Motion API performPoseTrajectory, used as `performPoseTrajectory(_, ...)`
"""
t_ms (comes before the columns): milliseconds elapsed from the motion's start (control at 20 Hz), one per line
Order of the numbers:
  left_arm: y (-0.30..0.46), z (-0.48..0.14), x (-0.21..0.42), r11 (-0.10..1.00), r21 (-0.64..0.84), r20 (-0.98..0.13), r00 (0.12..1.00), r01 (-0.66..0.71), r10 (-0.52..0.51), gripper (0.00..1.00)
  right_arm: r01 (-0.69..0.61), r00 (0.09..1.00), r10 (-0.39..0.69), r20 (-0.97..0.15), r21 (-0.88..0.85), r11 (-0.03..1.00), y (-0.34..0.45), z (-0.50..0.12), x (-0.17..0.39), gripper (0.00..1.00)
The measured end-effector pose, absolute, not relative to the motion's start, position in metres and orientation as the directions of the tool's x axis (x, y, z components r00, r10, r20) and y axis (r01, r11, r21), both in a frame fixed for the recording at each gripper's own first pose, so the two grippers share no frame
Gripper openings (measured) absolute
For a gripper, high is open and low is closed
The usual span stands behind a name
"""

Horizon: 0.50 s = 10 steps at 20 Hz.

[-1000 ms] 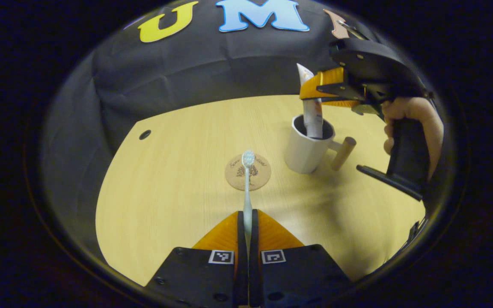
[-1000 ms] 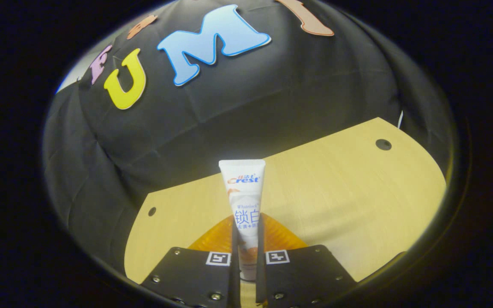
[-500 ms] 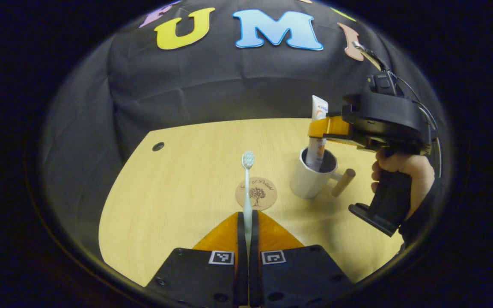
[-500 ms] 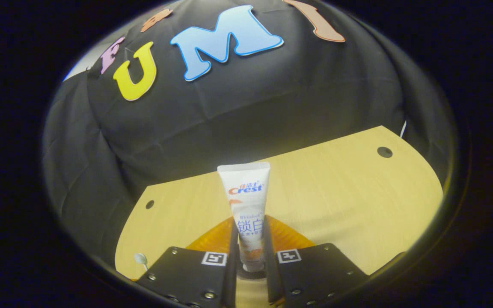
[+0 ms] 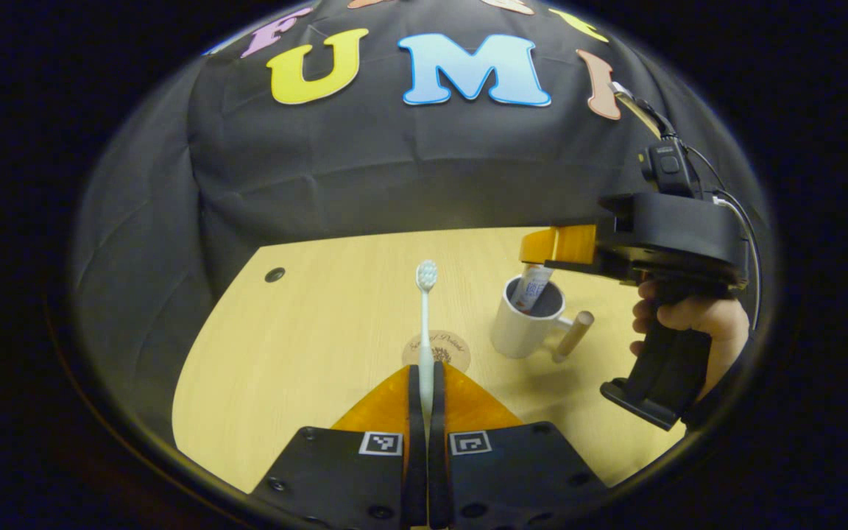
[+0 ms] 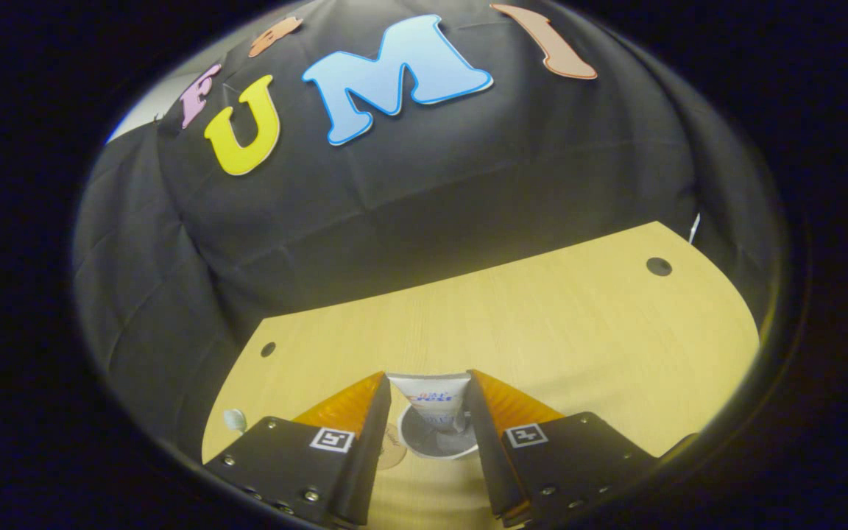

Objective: Put the toothbrush and toothpaste on the desktop into the cup, then pick up the cup and place it on the coaster on the desktop.

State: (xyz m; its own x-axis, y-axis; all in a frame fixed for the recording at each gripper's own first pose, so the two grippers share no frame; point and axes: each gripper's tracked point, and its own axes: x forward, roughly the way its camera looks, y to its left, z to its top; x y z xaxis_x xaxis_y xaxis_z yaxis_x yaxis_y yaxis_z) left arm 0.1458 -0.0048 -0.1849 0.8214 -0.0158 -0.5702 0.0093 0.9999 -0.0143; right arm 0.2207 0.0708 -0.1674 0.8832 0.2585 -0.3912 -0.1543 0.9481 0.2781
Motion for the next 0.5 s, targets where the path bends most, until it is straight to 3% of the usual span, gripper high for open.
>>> performPoseTrajectory(350,0.012,-0.182,0.161,0.999,0.002,-0.501,0.865,0.035,-0.029,0.09,-0.108,0.913,0.211,-0.349,0.292,0.950,0.041,-0.141,0.215,0.60)
performPoseTrajectory(400,0.015,-0.181,0.164,0.999,0.009,-0.489,0.872,0.041,-0.031,0.09,-0.098,0.915,0.197,-0.352,0.279,0.955,0.035,-0.140,0.214,0.65)
performPoseTrajectory(500,0.018,-0.178,0.175,0.998,0.023,-0.465,0.884,0.061,-0.043,0.09,-0.080,0.916,0.177,-0.360,0.268,0.960,0.024,-0.141,0.208,0.61)
